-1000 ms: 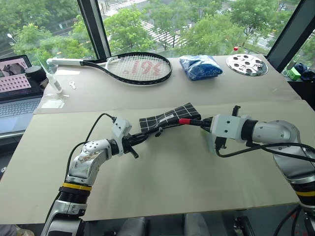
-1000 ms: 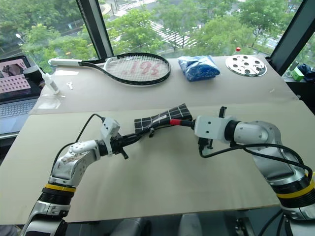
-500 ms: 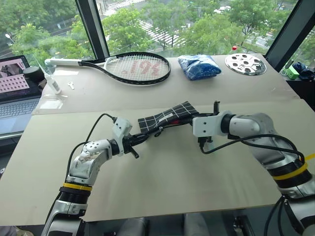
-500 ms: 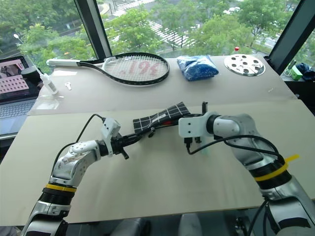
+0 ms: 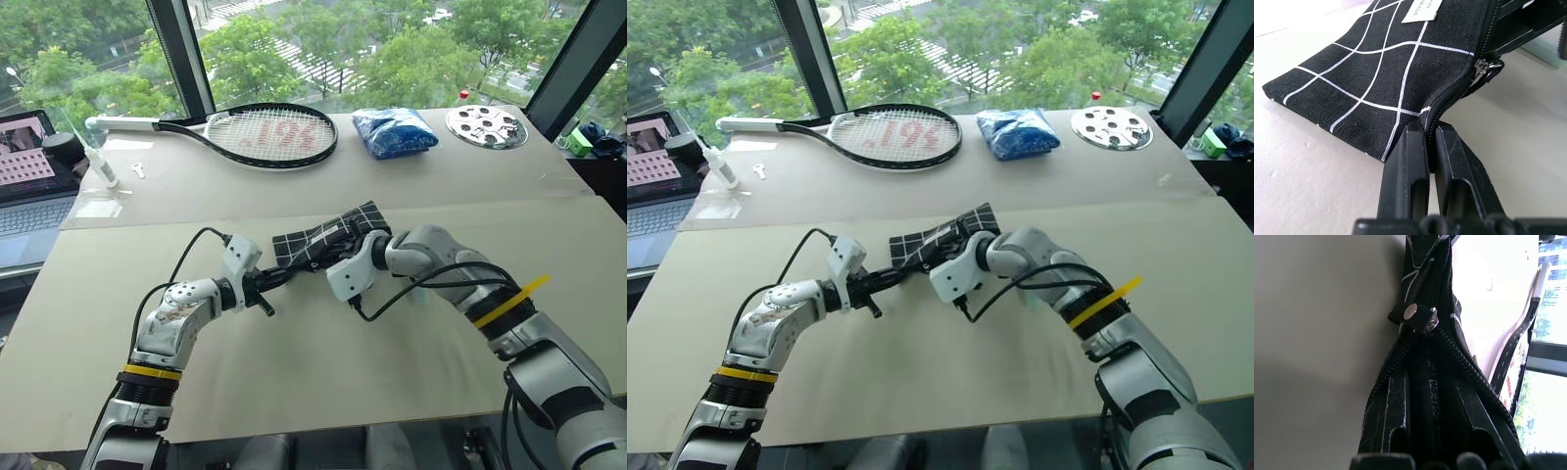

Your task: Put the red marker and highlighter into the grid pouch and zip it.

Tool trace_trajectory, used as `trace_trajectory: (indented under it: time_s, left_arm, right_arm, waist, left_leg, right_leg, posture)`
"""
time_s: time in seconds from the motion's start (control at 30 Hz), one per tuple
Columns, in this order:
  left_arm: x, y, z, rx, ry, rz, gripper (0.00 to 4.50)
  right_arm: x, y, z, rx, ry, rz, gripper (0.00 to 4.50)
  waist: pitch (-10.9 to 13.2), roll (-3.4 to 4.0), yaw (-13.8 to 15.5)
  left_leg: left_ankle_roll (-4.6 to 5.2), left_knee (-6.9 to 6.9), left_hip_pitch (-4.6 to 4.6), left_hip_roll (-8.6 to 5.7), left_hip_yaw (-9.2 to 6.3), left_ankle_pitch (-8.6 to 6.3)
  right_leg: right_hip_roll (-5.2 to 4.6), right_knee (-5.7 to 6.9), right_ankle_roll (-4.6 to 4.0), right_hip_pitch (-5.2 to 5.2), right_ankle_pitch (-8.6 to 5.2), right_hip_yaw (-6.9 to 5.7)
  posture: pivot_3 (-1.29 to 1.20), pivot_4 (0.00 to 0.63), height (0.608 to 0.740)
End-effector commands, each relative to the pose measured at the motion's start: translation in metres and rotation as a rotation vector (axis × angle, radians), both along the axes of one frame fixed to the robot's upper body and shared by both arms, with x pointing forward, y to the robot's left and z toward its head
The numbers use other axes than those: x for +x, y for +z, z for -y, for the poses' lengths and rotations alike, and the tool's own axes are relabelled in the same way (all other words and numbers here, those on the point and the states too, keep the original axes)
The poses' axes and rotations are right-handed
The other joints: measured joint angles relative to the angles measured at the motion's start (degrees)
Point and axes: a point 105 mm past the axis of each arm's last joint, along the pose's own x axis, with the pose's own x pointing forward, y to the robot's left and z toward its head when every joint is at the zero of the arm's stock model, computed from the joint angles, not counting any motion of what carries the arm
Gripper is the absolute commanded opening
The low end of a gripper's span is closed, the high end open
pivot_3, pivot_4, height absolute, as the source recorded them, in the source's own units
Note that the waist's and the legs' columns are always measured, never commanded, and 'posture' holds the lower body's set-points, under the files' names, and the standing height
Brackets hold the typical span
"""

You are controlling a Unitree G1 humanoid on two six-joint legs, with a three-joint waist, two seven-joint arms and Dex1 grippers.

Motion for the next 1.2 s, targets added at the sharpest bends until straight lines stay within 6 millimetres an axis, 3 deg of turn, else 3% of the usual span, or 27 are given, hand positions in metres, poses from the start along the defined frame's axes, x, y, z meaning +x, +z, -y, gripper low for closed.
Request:
trace_trajectory:
  time_s: [0.03,0.1,0.2,0.3,0.4,0.6,0.73,0.97,1.2]
  left_arm:
    - [-0.004,0.015,0.004,-0.026,-0.016,0.051,0.00]
    - [-0.004,0.015,0.003,-0.031,-0.007,0.049,0.00]
    - [-0.003,0.017,0.002,-0.048,0.008,0.045,0.00]
    - [0.000,0.019,0.000,-0.062,0.038,0.044,0.00]
    - [0.002,0.019,-0.002,-0.070,0.054,0.041,0.00]
    - [0.003,0.018,-0.002,-0.076,0.060,0.035,0.00]
    - [0.004,0.017,-0.001,-0.075,0.054,0.031,0.00]
    - [0.006,0.014,0.003,-0.051,0.029,0.031,0.00]
    - [0.006,0.012,0.004,-0.051,0.027,0.031,0.00]
  right_arm:
    - [0.009,0.018,0.008,0.092,-0.062,-0.044,2.18]
    - [0.016,0.032,0.019,0.171,-0.139,-0.096,2.82]
    - [0.021,0.062,0.036,0.324,-0.198,-0.128,2.82]
    - [-0.005,0.091,0.054,0.604,-0.214,-0.382,2.82]
    - [-0.025,0.097,0.072,0.731,-0.258,-0.527,2.82]
    - [-0.042,0.071,0.119,0.950,-0.595,-0.656,2.82]
    - [-0.048,0.056,0.129,1.041,-0.763,-0.692,2.82]
    - [-0.049,-0.001,0.147,1.071,-1.105,-0.704,2.82]
    - [-0.049,-0.026,0.161,1.071,-1.264,-0.690,2.82]
  waist:
    - [0.0,0.00,-0.1]
    - [0.0,0.00,0.0]
    - [0.0,0.00,0.1]
    - [0.0,0.01,0.3]
    - [0.0,0.01,0.4]
    - [0.0,0.01,0.7]
    - [0.0,0.02,0.7]
    - [0.0,0.00,1.3]
    - [0.0,0.02,1.5]
  left_leg:
    - [0.00,0.00,-0.01,0.00,-0.01,0.00]
    - [0.00,0.00,-0.01,0.00,-0.02,0.00]
    - [0.00,0.01,-0.01,-0.01,-0.05,0.00]
    - [0.00,-0.01,-0.04,0.00,-0.12,0.00]
    - [0.01,-0.07,-0.06,0.02,-0.18,-0.01]
    - [0.07,-0.03,-0.09,-0.01,-0.16,-0.06]
    - [0.07,-0.01,-0.04,0.02,-0.08,-0.06]
    - [0.07,0.06,-0.02,-0.04,0.00,-0.05]
    - [0.07,0.07,0.01,-0.02,0.00,-0.05]
  right_leg:
    - [0.00,0.01,0.00,0.00,0.00,0.00]
    - [0.00,0.00,0.00,0.01,0.00,0.00]
    - [0.00,-0.01,-0.01,0.02,0.01,0.00]
    - [0.00,-0.02,-0.01,0.03,0.01,-0.02]
    - [0.01,0.01,-0.02,0.04,0.01,-0.07]
    - [-0.01,0.01,-0.01,0.05,0.01,-0.06]
    - [-0.01,-0.01,-0.02,0.02,0.02,0.02]
    - [-0.04,0.00,-0.01,0.04,0.03,0.07]
    - [-0.03,0.00,0.00,0.07,0.04,0.06]
  posture:
    - [0.00,0.150,0.740]
    - [0.00,0.150,0.740]
    - [0.00,0.150,0.740]
    - [0.00,0.150,0.740]
    - [0.00,0.150,0.740]
    - [0.00,0.150,0.740]
    - [0.00,0.150,0.740]
    - [0.00,0.150,0.740]
    - [0.00,0.150,0.740]
